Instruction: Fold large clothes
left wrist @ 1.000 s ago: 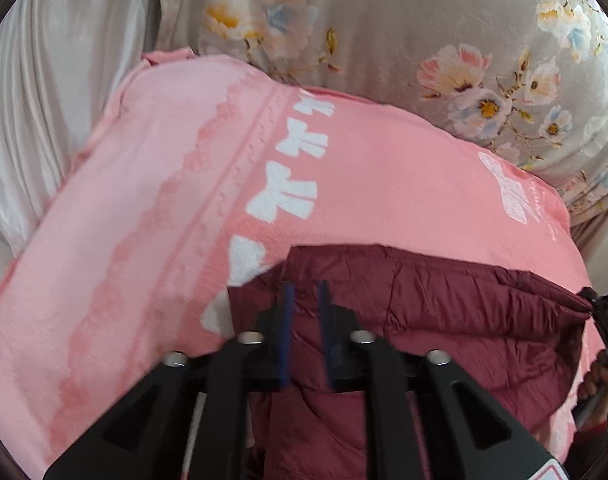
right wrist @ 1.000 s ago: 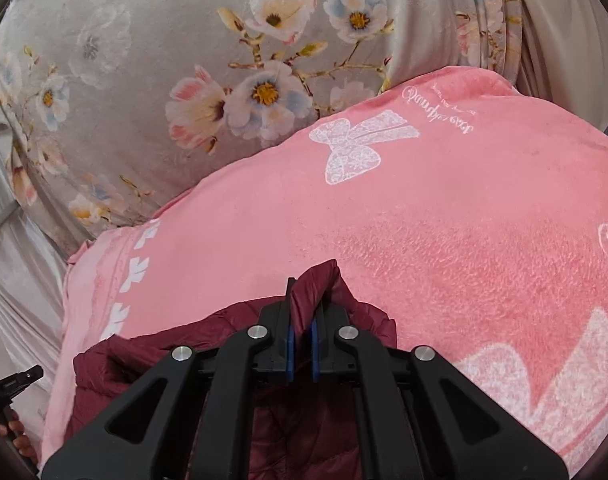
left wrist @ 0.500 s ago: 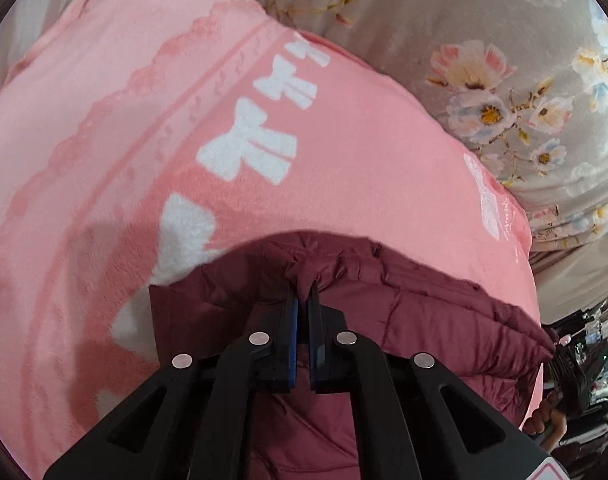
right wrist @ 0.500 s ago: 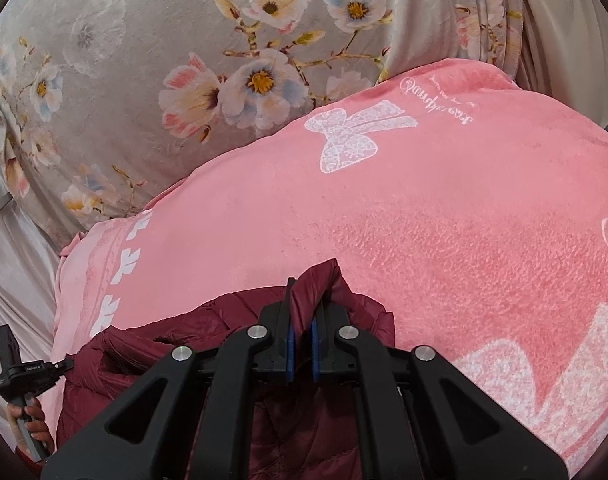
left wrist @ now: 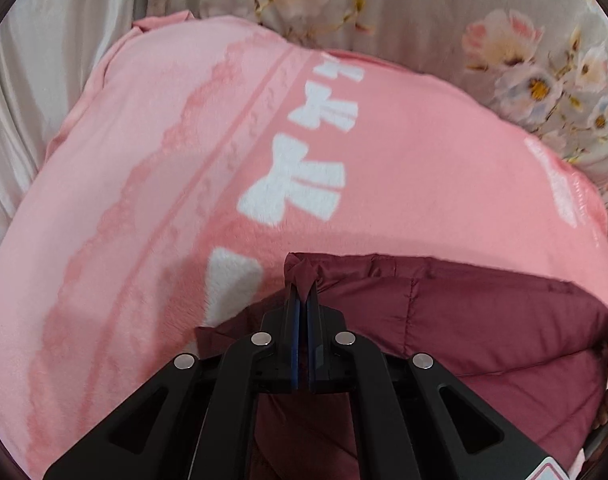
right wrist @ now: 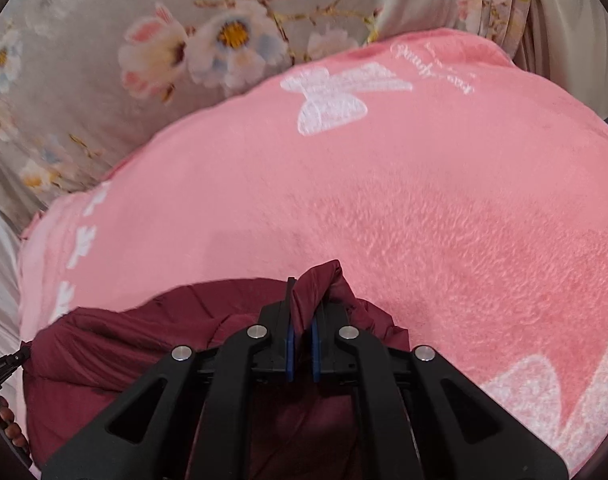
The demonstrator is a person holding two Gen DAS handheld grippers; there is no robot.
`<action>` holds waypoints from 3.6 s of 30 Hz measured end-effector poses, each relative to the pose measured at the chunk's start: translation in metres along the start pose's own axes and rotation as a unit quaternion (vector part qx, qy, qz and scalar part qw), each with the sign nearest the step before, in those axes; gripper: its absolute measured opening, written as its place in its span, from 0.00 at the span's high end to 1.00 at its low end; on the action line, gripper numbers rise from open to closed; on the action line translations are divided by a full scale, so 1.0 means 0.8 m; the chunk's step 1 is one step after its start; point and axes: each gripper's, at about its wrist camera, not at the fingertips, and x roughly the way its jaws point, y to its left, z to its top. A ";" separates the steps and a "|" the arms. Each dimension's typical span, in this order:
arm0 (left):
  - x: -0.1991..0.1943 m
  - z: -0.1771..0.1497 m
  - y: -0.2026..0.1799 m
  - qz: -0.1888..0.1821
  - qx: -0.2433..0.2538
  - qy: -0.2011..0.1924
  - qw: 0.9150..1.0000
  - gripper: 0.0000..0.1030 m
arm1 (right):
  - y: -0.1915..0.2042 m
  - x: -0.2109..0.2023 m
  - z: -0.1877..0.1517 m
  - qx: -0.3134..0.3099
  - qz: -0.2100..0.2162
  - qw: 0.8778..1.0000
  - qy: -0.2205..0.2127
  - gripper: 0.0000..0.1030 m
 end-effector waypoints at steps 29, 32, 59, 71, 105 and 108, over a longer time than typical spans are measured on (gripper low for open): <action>-0.050 -0.034 -0.166 -0.063 0.097 -0.021 0.993 0.74 | 0.173 -0.055 -0.070 -0.172 0.112 0.979 0.007 0.71; -0.019 -0.042 -0.185 -0.056 0.098 -0.005 0.994 0.74 | 0.185 -0.033 -0.070 -0.172 0.115 0.978 0.031 0.71; 0.036 -0.046 -0.201 0.010 0.113 -0.042 0.993 0.74 | 0.197 0.041 -0.082 -0.174 0.069 0.981 0.042 0.72; -0.075 -0.118 -0.216 -0.023 0.102 -0.037 0.994 0.87 | 0.163 -0.084 -0.139 -0.148 0.081 0.985 0.016 0.78; -0.050 -0.165 -0.200 -0.018 0.072 -0.053 0.996 0.86 | 0.157 -0.066 -0.183 -0.179 0.049 0.983 0.010 0.80; -0.084 -0.168 -0.146 -0.075 -0.009 -0.033 0.997 0.84 | 0.157 -0.096 -0.191 -0.183 0.059 0.981 0.002 0.77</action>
